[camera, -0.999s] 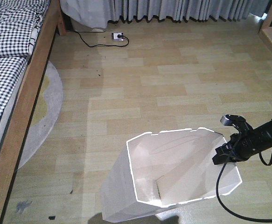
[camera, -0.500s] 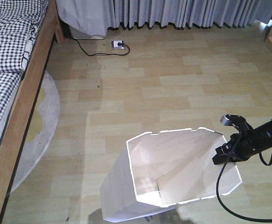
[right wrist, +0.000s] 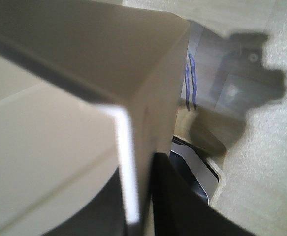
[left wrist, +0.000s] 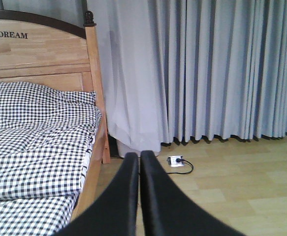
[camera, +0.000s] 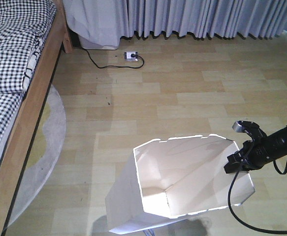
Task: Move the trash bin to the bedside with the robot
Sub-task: 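Drive forward toward the bed head, holding the bin with the right gripper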
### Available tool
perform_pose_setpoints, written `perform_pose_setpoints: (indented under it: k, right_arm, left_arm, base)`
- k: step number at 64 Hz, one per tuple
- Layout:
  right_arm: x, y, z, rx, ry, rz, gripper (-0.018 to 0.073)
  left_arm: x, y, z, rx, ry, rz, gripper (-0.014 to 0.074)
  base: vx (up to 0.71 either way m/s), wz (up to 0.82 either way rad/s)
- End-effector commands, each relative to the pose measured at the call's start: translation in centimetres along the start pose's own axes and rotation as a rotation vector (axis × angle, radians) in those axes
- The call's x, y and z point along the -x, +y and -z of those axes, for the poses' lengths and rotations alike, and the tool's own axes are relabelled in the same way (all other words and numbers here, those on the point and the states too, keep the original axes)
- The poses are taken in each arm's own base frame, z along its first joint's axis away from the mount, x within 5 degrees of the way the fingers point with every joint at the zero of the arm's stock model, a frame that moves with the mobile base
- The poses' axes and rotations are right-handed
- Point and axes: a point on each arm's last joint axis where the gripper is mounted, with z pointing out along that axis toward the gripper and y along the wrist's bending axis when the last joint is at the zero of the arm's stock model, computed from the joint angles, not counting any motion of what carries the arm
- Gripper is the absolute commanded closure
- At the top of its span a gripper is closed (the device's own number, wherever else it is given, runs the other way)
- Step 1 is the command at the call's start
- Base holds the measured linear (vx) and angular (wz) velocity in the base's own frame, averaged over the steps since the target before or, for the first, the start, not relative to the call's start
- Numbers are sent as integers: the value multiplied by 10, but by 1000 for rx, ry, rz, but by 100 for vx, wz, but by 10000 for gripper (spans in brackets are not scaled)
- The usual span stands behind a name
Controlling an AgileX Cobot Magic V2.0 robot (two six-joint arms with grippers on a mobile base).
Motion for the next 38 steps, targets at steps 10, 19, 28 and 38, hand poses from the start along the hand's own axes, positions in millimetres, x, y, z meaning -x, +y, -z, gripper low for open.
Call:
perform_pose_setpoints:
  k: [10,19,28,38]
  right_arm:
    - [14,25,23,183,-70,-13,563]
    - [14,25,23,183,-70,-13,563]
    - [14,25,23,183,-70,-13,563]
    - [14,25,23,183,-70,-13,563]
  left_arm:
    - [3,0,0,-7,-70,23,603]
    - [3,0,0,-7,-70,23,603]
    - [3,0,0,-7,-70,23,603]
    - [3,0,0,-7,-70,23,603]
  base:
    - [28,7]
    - [26,6]
    - [24,5]
    - [22,4]
